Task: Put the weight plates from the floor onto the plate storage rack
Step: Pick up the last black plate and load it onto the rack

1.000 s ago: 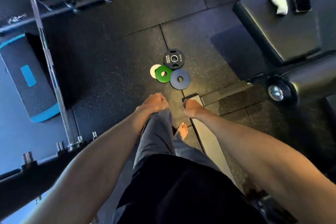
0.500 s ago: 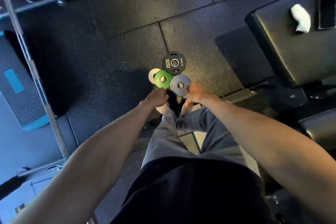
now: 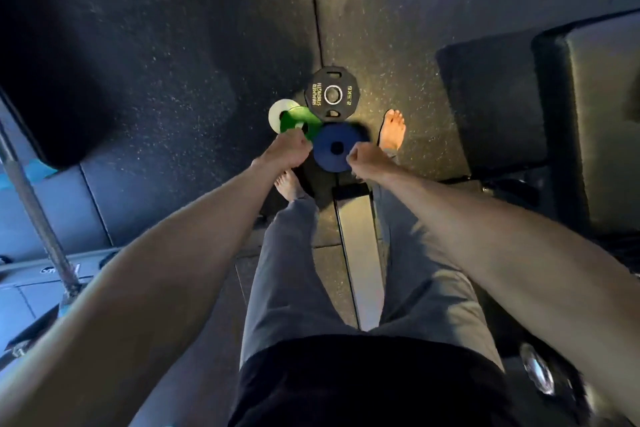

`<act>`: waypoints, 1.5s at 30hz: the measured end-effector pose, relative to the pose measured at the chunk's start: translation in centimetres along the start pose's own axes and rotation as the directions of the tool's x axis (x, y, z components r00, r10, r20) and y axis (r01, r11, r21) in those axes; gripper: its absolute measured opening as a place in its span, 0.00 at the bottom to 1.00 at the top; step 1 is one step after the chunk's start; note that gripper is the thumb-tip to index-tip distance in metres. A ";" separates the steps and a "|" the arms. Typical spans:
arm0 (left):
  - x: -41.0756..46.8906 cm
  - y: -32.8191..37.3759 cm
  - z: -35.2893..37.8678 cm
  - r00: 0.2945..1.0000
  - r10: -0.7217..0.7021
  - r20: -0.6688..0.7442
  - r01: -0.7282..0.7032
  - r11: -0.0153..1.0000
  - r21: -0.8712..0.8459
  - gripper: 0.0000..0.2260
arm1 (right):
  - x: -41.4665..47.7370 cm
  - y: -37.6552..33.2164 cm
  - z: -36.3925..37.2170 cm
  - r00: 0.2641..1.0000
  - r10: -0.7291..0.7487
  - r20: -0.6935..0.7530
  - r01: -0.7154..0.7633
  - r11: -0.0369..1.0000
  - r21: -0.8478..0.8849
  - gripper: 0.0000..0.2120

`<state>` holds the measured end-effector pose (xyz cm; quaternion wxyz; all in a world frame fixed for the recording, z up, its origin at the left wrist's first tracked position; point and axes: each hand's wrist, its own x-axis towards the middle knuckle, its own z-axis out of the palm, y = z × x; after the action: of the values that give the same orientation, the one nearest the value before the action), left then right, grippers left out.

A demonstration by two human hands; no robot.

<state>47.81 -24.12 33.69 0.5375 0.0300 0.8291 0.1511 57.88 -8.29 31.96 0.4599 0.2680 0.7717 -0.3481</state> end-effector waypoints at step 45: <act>11.6 -4.9 4.9 0.925 -0.342 0.166 0.353 0.611 -0.709 0.16 | 17.0 7.2 6.0 0.771 0.566 -0.293 -0.114 0.574 0.811 0.40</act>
<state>47.93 -25.24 20.20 0.5291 -0.3457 0.6862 0.3601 58.95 -6.97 12.56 0.1371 0.6672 0.5783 -0.4491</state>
